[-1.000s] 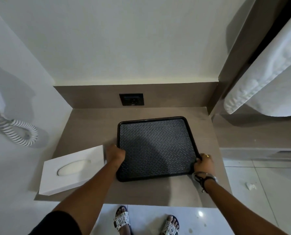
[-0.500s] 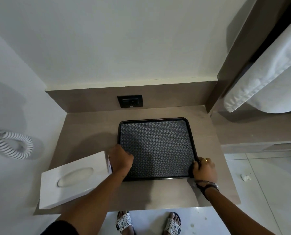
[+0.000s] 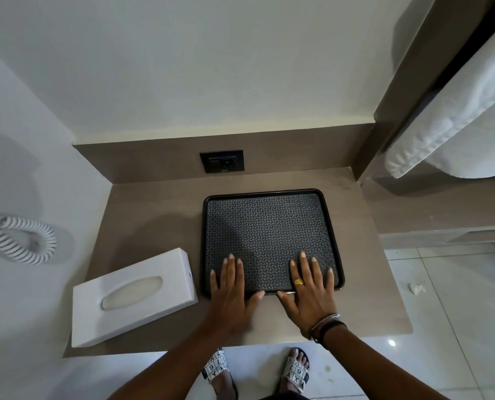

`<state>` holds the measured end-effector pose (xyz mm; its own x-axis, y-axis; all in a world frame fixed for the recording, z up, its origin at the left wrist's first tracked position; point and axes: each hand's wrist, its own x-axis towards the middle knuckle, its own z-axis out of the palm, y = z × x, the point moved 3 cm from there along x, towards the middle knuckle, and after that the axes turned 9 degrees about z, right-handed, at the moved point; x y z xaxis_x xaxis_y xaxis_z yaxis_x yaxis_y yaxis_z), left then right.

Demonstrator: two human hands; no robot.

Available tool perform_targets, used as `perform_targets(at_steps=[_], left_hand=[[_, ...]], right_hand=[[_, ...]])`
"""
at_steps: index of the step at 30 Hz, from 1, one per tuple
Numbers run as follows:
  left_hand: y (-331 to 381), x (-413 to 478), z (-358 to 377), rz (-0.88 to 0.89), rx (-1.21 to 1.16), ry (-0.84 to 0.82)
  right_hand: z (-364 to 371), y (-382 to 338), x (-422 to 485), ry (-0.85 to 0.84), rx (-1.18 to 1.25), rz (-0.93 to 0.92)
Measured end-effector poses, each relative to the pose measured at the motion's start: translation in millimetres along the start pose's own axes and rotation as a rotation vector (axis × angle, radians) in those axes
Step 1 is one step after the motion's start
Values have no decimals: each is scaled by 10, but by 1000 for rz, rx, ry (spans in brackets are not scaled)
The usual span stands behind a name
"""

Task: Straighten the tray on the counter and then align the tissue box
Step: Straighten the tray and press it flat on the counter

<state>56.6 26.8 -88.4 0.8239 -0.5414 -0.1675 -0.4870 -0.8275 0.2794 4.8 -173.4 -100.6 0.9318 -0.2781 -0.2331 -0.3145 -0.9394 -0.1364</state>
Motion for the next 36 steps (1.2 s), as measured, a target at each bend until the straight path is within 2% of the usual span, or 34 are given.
perform_targets(at_steps=[6, 18, 27, 36], left_hand=[[-51, 56, -54, 59, 11, -8], [-233, 407, -202, 45, 14, 42], [-389, 587, -230, 53, -2, 9], [-463, 598, -248, 145, -28, 10]], right_hand=[[-7, -61, 127, -3, -4, -19], [-128, -202, 483, 11, 6, -15], [-185, -286, 719, 37, 7, -38], [-222, -344, 765, 53, -3, -35]])
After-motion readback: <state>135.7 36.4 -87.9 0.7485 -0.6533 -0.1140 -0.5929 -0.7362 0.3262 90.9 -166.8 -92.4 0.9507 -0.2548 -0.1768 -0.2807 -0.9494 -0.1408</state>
